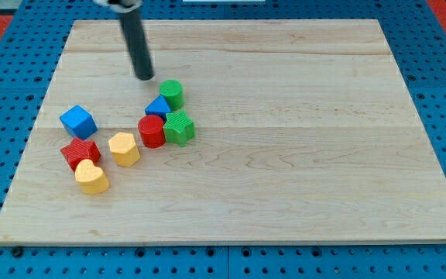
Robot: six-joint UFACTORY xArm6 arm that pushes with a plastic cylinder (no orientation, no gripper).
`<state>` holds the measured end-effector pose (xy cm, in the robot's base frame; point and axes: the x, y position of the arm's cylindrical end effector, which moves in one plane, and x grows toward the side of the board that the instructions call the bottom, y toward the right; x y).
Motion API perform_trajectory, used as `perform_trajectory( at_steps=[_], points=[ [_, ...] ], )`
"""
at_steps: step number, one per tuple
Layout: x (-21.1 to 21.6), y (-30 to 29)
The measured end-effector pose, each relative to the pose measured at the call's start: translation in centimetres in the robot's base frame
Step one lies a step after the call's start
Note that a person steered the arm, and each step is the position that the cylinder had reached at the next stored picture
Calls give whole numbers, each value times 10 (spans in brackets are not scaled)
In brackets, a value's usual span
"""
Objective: Slightly move the red circle in between the yellow hexagon and green star
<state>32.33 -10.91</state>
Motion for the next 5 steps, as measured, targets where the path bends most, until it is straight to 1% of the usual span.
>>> perform_trajectory(
  at_steps=[1,3,4,5],
  points=[
    [10,72],
    [87,22],
    [97,2],
    [95,1]
  ],
)
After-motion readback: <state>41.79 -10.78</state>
